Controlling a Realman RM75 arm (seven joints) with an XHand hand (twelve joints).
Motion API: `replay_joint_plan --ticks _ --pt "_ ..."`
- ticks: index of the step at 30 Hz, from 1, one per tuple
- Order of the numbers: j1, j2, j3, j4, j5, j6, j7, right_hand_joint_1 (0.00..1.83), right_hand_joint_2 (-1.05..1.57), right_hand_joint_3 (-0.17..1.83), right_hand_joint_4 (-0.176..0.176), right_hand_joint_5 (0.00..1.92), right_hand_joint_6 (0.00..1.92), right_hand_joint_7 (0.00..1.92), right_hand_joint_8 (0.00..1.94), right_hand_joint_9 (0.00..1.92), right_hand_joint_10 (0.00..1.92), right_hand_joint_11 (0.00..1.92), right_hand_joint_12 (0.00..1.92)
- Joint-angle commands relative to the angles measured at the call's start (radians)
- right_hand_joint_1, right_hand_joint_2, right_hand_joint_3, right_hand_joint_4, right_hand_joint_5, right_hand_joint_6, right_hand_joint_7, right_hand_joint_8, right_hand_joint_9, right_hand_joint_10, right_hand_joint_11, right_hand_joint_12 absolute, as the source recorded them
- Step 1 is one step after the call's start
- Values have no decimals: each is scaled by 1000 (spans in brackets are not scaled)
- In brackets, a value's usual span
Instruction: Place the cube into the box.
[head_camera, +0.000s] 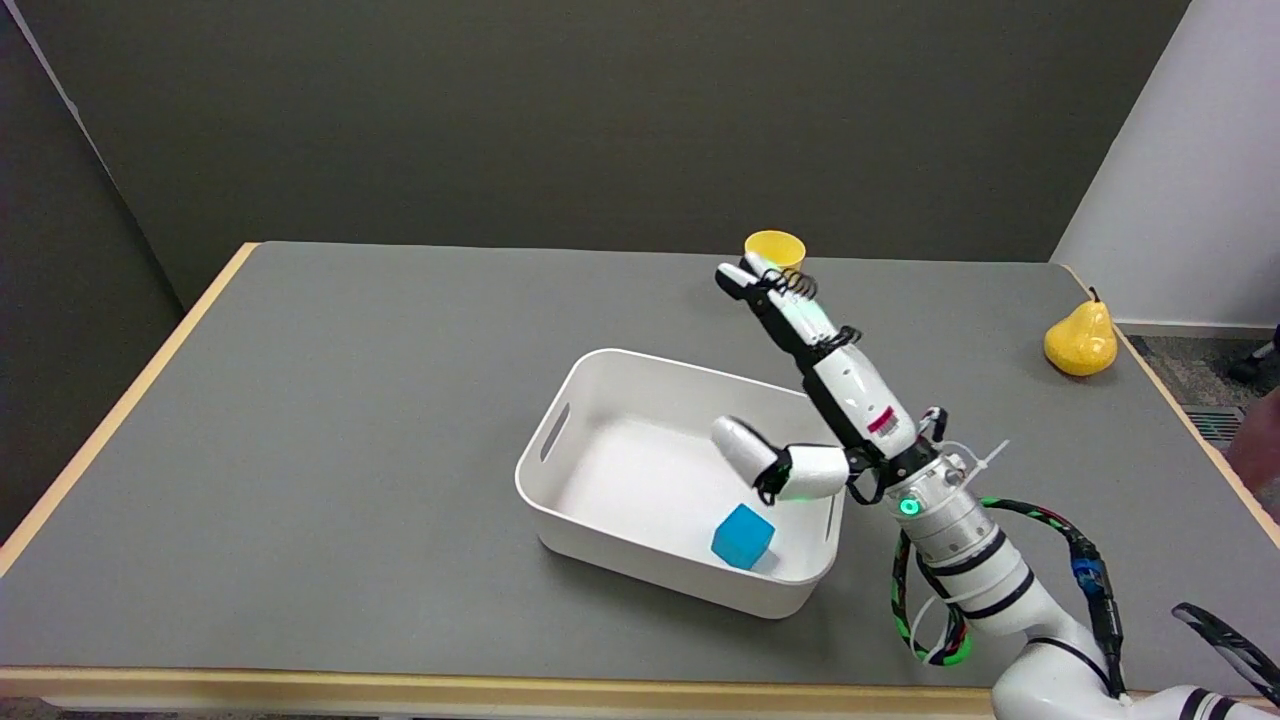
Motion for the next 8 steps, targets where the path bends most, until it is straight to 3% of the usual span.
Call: replay_joint_plan --ticks 1,8 --pt "-124 39 158 -22 95 319 -340 433 618 936 62 91 387 25 109 -1 92 -1 214" --pt "-248 81 182 -27 301 420 -398 470 627 949 48 137 422 82 264 14 237 -1 310"
